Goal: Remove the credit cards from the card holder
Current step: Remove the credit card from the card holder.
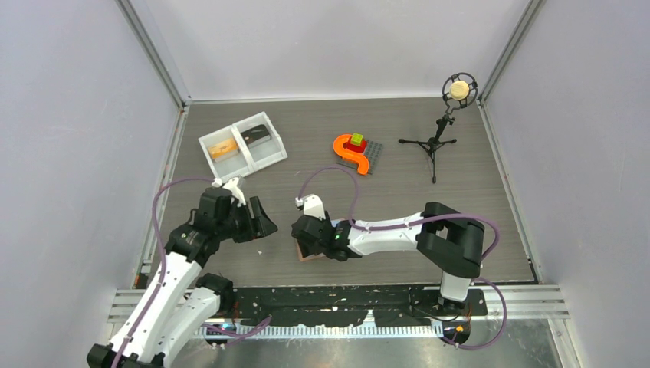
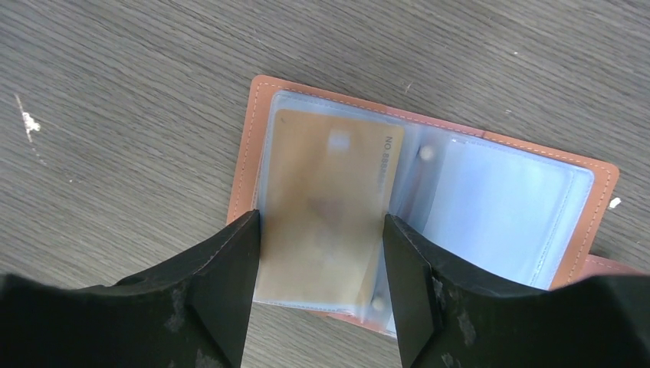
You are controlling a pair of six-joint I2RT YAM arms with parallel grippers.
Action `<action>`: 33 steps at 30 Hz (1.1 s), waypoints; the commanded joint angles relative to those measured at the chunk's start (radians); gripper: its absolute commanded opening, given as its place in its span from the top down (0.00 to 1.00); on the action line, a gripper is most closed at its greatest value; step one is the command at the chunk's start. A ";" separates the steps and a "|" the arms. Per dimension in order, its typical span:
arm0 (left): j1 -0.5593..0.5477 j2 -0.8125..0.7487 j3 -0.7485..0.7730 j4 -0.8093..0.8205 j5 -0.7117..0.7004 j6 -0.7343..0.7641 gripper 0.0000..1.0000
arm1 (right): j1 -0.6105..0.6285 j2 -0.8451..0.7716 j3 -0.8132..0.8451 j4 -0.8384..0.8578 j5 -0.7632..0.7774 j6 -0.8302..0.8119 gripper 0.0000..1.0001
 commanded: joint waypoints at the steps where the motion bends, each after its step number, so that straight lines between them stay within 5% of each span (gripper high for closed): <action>1: -0.010 0.048 -0.026 0.082 0.038 -0.022 0.40 | -0.006 -0.065 -0.053 0.101 -0.048 0.004 0.41; 17: -0.083 0.268 -0.070 0.309 0.070 -0.070 0.57 | -0.117 -0.169 -0.306 0.513 -0.323 0.049 0.41; 25: -0.104 0.376 -0.081 0.442 0.096 -0.099 0.75 | -0.149 -0.183 -0.368 0.602 -0.380 0.067 0.41; 33: -0.110 0.453 -0.091 0.509 0.086 -0.103 0.78 | -0.158 -0.191 -0.387 0.621 -0.394 0.072 0.41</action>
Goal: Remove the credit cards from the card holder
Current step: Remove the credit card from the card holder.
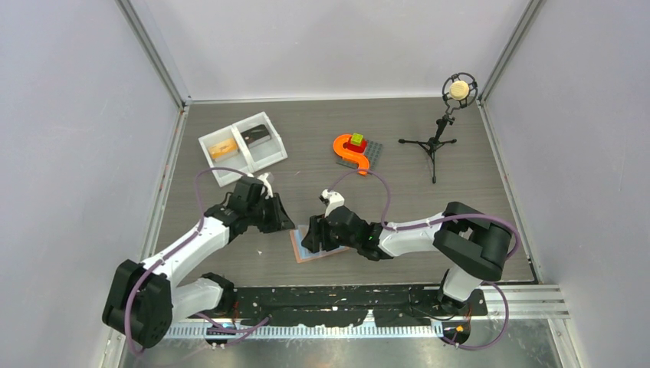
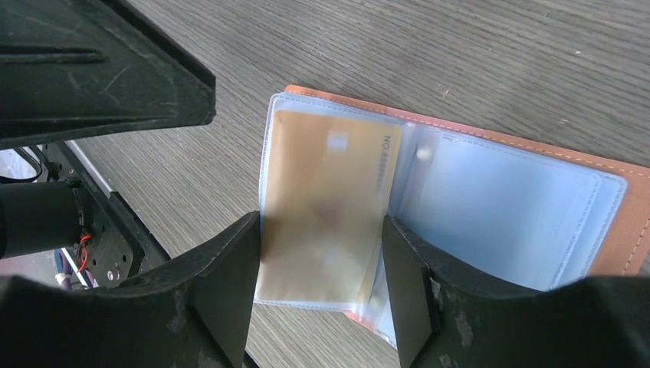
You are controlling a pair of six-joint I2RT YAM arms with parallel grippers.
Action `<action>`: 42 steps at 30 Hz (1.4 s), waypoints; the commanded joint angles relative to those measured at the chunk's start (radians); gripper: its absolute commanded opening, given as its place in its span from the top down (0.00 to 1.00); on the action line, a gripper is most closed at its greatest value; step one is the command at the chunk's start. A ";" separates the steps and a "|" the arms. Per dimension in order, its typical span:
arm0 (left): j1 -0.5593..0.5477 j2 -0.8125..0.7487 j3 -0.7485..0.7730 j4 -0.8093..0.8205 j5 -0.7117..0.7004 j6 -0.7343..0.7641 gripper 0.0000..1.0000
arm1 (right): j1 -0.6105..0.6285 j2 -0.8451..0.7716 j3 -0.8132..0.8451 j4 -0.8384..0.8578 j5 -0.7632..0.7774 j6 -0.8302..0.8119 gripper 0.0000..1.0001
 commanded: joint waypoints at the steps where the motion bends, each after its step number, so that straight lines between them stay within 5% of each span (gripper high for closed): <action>1: -0.005 0.022 -0.010 0.103 0.012 -0.008 0.79 | -0.002 -0.033 -0.010 0.044 -0.020 0.014 0.41; 42: -0.030 0.154 -0.033 0.163 -0.007 -0.004 0.79 | -0.024 -0.044 -0.049 0.105 -0.074 0.049 0.37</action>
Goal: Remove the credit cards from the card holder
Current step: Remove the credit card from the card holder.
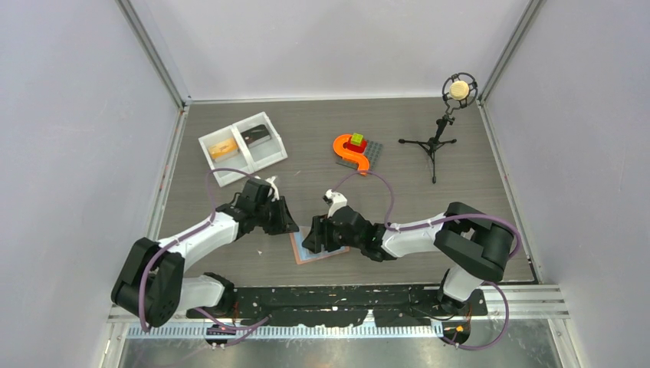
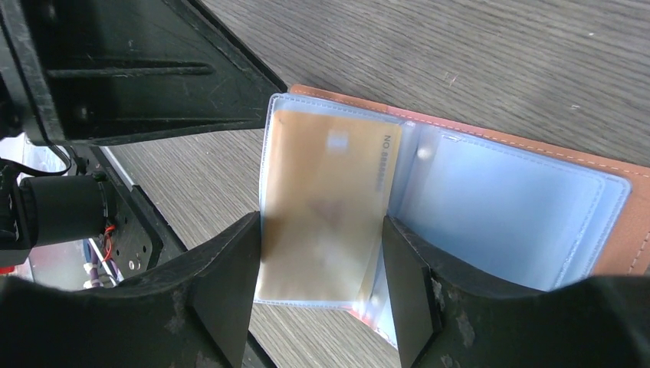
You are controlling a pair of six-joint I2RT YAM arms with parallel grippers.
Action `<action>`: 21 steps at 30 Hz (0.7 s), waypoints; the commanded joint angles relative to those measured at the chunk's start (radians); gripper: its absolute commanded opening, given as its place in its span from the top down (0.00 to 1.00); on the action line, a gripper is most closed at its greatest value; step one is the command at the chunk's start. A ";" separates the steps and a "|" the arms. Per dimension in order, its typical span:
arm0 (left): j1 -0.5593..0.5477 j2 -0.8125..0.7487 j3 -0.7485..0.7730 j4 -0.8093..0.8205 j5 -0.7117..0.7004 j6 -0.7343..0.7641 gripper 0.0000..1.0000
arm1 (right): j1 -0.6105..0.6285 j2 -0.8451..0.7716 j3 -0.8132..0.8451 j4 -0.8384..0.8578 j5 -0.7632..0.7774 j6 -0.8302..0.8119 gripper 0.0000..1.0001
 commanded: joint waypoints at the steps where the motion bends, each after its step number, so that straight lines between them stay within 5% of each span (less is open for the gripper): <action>1: -0.009 0.020 -0.004 0.033 -0.022 0.000 0.79 | -0.009 -0.034 -0.012 0.058 -0.027 0.020 0.37; 21: -0.014 -0.044 -0.017 0.053 0.003 -0.020 0.77 | -0.029 -0.014 -0.043 0.134 -0.074 0.054 0.38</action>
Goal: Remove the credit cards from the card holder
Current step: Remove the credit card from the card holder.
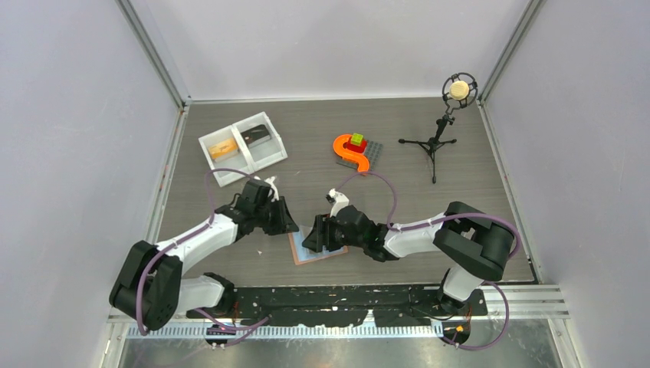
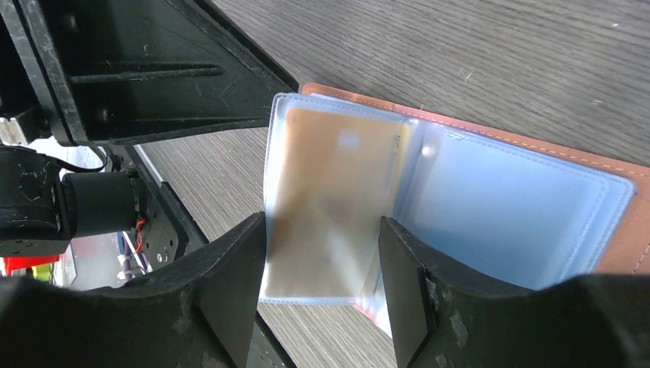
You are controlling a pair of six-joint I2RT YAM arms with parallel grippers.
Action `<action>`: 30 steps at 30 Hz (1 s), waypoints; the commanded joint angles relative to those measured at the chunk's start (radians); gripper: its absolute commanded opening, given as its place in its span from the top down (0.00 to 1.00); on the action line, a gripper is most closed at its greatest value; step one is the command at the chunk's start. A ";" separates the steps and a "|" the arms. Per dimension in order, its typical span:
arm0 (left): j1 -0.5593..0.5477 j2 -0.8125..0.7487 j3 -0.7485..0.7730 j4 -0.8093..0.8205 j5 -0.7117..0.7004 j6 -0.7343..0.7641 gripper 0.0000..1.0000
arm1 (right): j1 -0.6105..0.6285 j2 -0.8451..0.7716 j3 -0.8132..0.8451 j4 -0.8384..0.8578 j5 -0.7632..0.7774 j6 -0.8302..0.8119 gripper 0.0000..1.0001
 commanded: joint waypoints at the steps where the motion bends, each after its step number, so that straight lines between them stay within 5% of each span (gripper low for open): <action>1: -0.004 -0.039 -0.010 0.055 0.035 -0.023 0.77 | -0.004 -0.014 -0.006 0.053 -0.007 0.007 0.39; 30: -0.010 -0.096 -0.032 0.053 0.035 -0.042 0.72 | -0.006 -0.011 -0.003 0.047 -0.011 0.010 0.41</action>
